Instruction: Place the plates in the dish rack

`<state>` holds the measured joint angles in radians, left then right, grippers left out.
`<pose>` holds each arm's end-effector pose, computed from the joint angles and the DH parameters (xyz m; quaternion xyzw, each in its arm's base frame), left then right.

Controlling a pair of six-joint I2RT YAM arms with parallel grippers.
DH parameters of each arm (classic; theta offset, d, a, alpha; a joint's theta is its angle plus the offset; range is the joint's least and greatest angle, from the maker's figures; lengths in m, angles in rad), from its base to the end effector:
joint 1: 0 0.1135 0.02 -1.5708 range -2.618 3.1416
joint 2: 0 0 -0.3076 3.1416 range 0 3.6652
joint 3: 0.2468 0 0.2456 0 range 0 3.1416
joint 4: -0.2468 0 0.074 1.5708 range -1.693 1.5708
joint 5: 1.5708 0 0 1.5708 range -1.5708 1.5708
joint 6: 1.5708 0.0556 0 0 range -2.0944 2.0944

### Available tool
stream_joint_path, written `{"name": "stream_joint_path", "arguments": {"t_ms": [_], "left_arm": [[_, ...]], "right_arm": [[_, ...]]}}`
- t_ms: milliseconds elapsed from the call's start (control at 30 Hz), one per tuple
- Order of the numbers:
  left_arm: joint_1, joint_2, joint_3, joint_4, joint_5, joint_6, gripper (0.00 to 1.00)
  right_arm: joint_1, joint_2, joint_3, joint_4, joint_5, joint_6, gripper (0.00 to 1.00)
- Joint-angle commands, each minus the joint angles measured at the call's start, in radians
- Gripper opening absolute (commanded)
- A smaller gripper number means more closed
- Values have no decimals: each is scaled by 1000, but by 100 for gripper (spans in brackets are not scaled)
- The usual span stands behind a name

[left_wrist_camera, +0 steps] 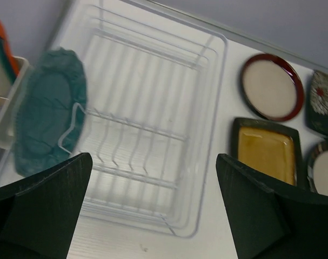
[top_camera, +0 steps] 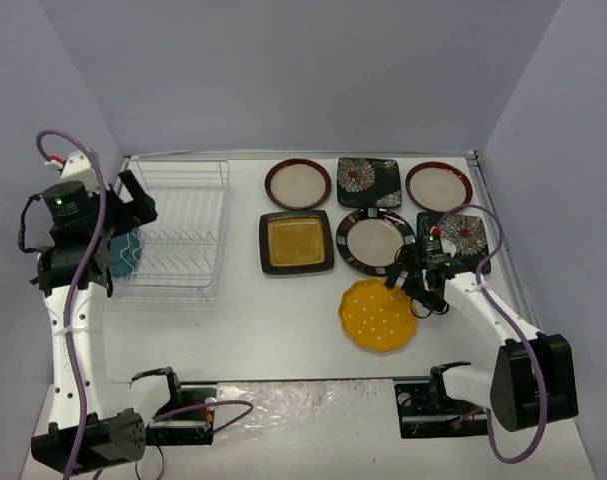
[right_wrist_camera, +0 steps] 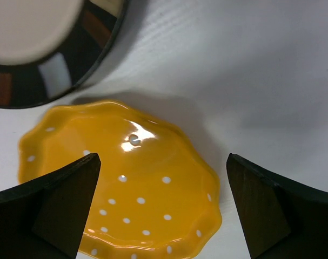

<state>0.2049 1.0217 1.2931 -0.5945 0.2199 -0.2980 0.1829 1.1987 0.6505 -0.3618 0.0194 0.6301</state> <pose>0.1928 0.0277 0.4568 -0.1386 0.7973 -0.1160 0.5759 0.2187 0.0394 0.2248 0.2128 0.9216 0.1198 0.3016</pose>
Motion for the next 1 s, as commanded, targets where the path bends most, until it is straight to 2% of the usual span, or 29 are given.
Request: {"name": "stream_joint_path", "arguments": {"t_ms": [0, 200, 333, 400, 600, 800, 967], "left_arm": [[-129, -69, -35, -25, 47, -93, 97], [-247, -137, -98, -20, 69, -176, 97], [-291, -159, -117, -33, 81, -207, 97], [-312, -174, -128, -36, 83, -226, 97], [-358, -219, -192, -22, 115, -309, 97], [-444, -261, -281, 16, 117, -415, 97], [-586, -273, -363, 55, 27, -502, 97]], "right_arm": [[1, 9, -59, 7, 42, 98, 100], [47, 14, -154, 99, -61, 129, 99], [197, 3, -193, 206, -122, 213, 87], [292, 12, -191, 238, -120, 272, 85], [458, 83, -133, 283, -56, 324, 76], [512, 172, -77, 315, -30, 316, 64], [514, 189, -111, 344, -27, 288, 54]]}}
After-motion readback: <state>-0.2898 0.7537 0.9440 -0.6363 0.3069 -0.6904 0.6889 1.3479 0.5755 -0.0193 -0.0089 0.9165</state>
